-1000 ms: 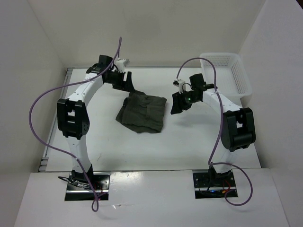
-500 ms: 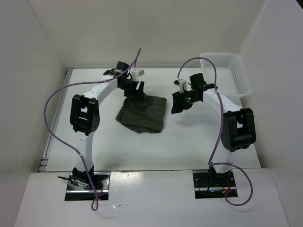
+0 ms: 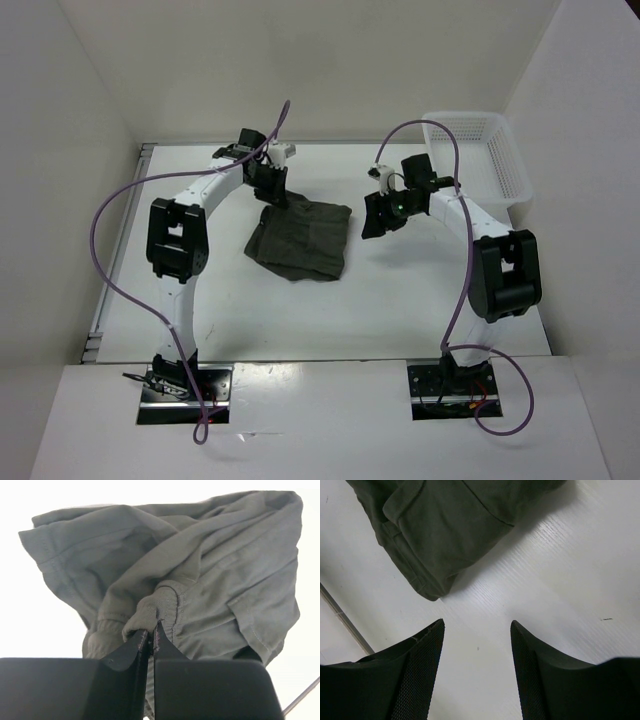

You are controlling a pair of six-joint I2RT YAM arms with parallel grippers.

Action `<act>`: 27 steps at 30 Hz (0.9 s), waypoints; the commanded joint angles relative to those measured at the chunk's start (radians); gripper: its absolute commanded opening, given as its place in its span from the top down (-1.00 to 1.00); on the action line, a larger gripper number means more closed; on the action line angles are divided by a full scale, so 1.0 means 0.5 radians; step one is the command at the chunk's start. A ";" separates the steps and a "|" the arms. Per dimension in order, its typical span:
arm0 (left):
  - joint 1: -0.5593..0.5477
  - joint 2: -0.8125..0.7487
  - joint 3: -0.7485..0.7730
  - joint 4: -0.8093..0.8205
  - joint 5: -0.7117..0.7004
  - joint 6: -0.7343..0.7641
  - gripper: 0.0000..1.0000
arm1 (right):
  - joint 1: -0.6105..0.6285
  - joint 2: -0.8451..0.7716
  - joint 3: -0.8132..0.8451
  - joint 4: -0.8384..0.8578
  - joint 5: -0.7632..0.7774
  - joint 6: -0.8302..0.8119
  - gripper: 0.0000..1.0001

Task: Fold and stack the shorts
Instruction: Fold the shorts

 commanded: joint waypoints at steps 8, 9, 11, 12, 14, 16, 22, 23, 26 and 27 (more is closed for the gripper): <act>0.113 0.001 -0.097 0.192 -0.131 0.013 0.78 | -0.012 -0.119 -0.004 0.091 0.001 0.008 -0.23; 0.113 0.019 -0.097 0.210 -0.131 0.013 0.78 | -0.012 -0.119 -0.004 0.091 0.001 0.008 -0.23; 0.131 0.019 -0.125 0.229 -0.149 0.013 0.78 | -0.012 -0.138 -0.004 0.091 0.001 0.008 -0.23; 0.131 0.019 -0.146 0.229 -0.179 0.013 0.78 | -0.012 -0.138 -0.004 0.091 0.001 0.008 -0.23; 0.150 0.019 -0.167 0.250 -0.229 0.013 0.78 | -0.012 -0.138 -0.004 0.091 0.001 0.008 -0.23; 0.150 0.019 -0.168 0.250 -0.247 0.013 0.78 | -0.012 -0.156 -0.004 0.091 0.001 0.008 -0.23; 0.189 -0.076 -0.278 0.293 -0.400 0.013 0.78 | -0.012 -0.175 -0.004 0.091 0.001 0.008 -0.23; 0.190 -0.103 -0.302 0.293 -0.425 0.013 0.78 | -0.012 -0.175 0.014 0.091 0.001 0.008 -0.23; 0.232 -0.131 -0.361 0.315 -0.471 0.013 0.78 | -0.012 -0.175 0.014 0.091 0.001 0.008 -0.23; 0.233 -0.156 -0.361 0.336 -0.471 0.013 0.78 | -0.012 -0.175 0.035 0.091 0.001 0.008 -0.23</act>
